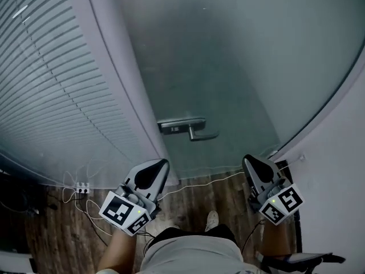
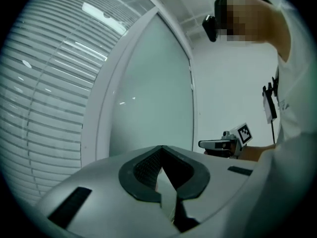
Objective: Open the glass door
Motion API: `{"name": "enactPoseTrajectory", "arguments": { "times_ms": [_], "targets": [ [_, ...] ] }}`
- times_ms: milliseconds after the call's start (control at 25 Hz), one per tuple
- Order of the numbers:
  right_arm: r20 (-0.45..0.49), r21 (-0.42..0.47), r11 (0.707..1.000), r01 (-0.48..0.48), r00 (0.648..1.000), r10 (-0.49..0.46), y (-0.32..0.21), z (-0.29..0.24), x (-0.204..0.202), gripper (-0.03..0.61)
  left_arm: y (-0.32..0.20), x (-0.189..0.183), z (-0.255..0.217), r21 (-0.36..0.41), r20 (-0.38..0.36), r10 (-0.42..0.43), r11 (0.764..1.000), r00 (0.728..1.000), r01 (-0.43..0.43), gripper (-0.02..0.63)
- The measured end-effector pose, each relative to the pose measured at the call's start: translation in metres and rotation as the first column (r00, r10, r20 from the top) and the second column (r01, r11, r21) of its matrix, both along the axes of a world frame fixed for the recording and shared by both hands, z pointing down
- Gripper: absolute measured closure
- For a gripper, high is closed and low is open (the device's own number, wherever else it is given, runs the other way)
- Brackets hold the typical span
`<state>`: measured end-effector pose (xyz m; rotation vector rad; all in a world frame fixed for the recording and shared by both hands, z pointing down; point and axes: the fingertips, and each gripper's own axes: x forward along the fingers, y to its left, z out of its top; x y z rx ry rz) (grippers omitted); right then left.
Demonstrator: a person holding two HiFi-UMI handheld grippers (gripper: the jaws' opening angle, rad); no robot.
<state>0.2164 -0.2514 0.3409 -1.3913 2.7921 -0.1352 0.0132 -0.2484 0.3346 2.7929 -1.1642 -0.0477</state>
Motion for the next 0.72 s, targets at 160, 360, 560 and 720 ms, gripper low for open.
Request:
{"name": "enactPoseTrajectory", "arguments": {
  "times_ms": [160, 360, 560, 720],
  "targets": [
    [-0.059, -0.034, 0.994, 0.101, 0.993, -0.103, -0.046, 0.015, 0.003, 0.575, -0.008, 0.001, 0.000, -0.004, 0.003, -0.112, 0.994, 0.994, 0.112, 0.614],
    [-0.188, -0.113, 0.973, 0.204, 0.957, -0.222, -0.086, 0.051, -0.007, 0.492, -0.008, -0.004, 0.004, -0.017, 0.010, -0.215, 0.976, 0.977, 0.215, 0.614],
    [-0.373, -0.221, 0.939, 0.265, 0.866, -0.332, -0.115, 0.106, -0.024, 0.424, -0.001, -0.014, 0.016, -0.042, 0.015, -0.282, 0.958, 0.959, 0.283, 0.614],
    [-0.436, -0.243, 0.934, 0.263, 0.830, -0.347, -0.125, 0.130, -0.034, 0.419, 0.005, -0.016, 0.025, -0.057, 0.018, -0.290, 0.955, 0.957, 0.290, 0.614]
  ]
}}
